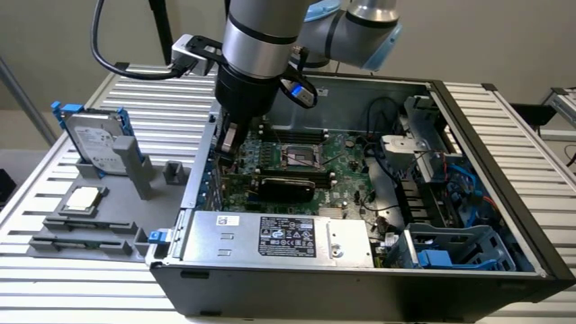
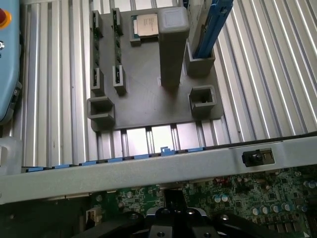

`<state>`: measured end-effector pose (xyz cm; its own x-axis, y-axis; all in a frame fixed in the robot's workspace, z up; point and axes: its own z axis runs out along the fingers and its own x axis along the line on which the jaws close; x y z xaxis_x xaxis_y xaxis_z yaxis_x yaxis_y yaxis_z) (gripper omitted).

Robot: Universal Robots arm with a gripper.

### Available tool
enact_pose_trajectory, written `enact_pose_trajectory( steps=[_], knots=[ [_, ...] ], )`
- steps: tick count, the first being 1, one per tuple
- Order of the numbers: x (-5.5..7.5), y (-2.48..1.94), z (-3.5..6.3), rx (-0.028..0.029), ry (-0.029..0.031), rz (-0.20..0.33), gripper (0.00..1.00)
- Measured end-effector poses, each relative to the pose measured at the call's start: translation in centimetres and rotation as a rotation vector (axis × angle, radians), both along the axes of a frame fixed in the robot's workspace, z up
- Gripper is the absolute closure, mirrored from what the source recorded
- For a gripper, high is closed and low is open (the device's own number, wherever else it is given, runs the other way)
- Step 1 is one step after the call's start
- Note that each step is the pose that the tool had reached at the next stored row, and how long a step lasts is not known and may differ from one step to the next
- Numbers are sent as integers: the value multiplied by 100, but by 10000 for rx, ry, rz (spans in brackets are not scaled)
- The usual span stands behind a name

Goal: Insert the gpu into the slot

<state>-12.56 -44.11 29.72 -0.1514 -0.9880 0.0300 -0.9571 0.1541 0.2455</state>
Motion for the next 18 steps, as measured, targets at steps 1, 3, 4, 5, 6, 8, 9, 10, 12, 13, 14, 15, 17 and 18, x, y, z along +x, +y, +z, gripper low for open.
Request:
enact_pose_trajectory(
  steps=[1,3,4,5,6,8,9,10,12,13,14,15,17,18],
  knots=[
    [0,0,0,-1,6,-1,89],
    [0,0,1,-3,25,-6,89],
    [0,0,1,-4,35,-8,89],
    [-1,0,1,-5,44,-10,89],
    [-1,0,2,-6,50,-12,89],
    [-3,0,1,-7,63,-13,89],
    [-4,0,1,-7,69,-14,89],
    [-6,0,1,-8,76,-16,89],
    [-10,0,1,-8,89,-21,89],
    [-12,0,1,-7,93,-23,89],
    [-13,0,0,-7,96,-24,89],
    [-15,0,0,-6,99,-25,89],
    [-21,0,1,-8,106,-31,89],
    [-22,0,2,-9,110,-32,89]
  ],
)
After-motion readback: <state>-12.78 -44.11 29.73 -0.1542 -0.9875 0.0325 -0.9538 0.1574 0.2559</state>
